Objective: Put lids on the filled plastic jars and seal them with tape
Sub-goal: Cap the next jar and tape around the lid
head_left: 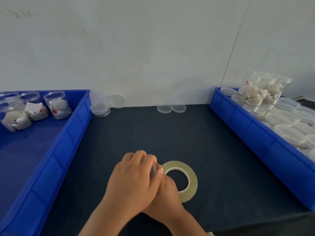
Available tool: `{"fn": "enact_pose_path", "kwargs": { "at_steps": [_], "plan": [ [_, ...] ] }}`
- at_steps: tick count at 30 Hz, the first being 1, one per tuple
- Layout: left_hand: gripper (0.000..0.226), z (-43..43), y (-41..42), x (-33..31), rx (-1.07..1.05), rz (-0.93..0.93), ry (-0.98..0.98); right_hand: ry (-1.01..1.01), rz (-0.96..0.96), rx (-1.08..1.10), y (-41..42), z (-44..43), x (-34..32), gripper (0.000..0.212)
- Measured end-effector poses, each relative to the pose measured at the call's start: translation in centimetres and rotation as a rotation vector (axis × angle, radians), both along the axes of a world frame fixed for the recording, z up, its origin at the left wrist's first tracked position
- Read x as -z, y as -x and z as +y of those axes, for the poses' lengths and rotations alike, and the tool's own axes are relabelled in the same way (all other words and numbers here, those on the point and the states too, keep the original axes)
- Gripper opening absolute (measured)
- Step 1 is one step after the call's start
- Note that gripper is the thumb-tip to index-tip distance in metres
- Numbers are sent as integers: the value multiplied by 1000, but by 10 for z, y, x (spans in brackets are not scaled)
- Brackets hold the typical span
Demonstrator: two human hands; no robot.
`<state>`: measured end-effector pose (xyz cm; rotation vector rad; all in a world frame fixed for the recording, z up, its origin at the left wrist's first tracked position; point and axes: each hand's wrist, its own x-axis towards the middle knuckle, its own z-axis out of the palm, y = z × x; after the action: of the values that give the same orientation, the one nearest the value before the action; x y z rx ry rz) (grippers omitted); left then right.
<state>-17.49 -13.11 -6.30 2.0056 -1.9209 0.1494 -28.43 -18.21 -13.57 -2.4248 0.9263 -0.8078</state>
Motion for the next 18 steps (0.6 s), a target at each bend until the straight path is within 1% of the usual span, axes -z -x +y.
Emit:
{"fn": "enact_pose_path", "kwargs": {
  "at_steps": [2,3,4,5,6,9,10,12,14,15,16,17,18],
  "plan": [
    [27,-1,-14,-3,213,40,-35,-137,-51,-71,7,-7,3,63],
    [19,-1,-22,-5,305,79,-47,-206,-88,-114,11,-10,4,65],
    [18,0,-29,-7,375,120,-60,-244,-117,-145,13,-12,5,66],
    [23,-1,-35,-9,416,152,-84,-252,-142,-158,14,-13,5,66],
    [33,-1,-39,-12,417,162,-123,-249,-167,-157,14,-12,5,68],
    [78,4,-48,-19,263,135,-219,-225,-213,-76,10,-6,6,73],
    [88,8,-52,-22,222,161,-263,-203,-219,-36,9,-5,7,76],
    [95,18,-63,-26,198,234,-361,-164,-221,12,8,-3,7,80],
    [91,26,-63,-31,182,301,-466,-142,-203,32,7,-1,7,80],
    [88,28,-56,-31,163,321,-465,-132,-183,39,6,0,6,79],
    [88,26,-46,-29,128,323,-425,-110,-150,49,5,1,5,77],
    [93,23,-31,-25,70,308,-361,-68,-108,66,3,3,3,71],
    [97,19,-14,-19,-13,287,-291,-16,-71,86,1,4,1,61]
  ]
}}
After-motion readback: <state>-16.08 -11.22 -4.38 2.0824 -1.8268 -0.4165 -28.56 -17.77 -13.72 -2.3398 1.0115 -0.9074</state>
